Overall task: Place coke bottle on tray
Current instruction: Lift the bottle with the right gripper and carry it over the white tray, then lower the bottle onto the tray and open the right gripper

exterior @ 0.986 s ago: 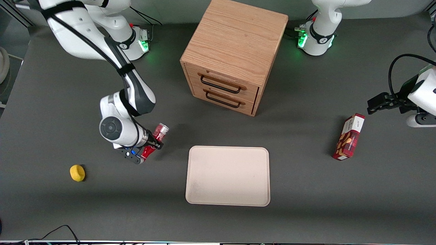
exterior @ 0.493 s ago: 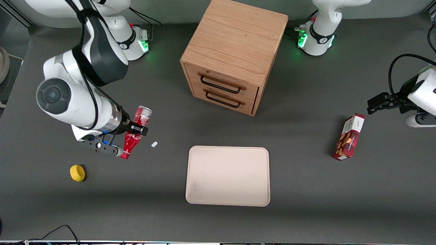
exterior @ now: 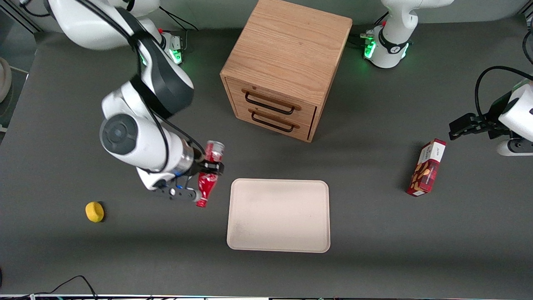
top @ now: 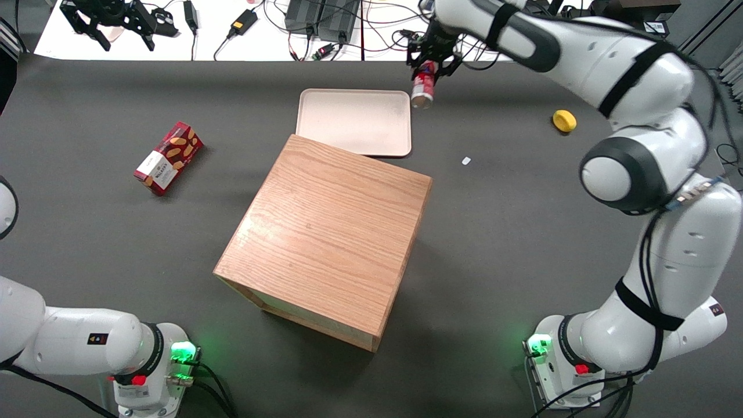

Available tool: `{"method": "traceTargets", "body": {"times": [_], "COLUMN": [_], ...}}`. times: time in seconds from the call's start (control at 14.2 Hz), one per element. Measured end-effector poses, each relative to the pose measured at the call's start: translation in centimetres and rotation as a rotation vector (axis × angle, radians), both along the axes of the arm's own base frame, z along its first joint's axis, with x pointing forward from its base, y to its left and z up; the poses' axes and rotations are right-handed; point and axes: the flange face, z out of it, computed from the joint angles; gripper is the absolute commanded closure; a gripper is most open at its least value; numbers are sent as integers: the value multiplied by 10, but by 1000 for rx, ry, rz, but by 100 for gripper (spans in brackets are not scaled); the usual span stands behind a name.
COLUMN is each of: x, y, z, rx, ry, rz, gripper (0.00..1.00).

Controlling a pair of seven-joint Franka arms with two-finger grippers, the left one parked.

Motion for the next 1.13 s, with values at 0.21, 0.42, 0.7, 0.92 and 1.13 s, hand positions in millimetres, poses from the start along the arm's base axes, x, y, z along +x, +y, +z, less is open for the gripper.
{"method": "traceTargets", "body": {"times": [0.21, 0.42, 0.7, 0.92, 1.13], "x": [22, 33, 37, 38, 37], "y": [7, 9, 15, 15, 18], "z": [-79, -143, -188, -211, -235], "rx": [28, 51, 47, 17, 0], "ry": [1, -11, -54, -92, -122], "rz": [-24, -8, 35, 97, 135], "gripper": [100, 100, 100, 100, 100]}}
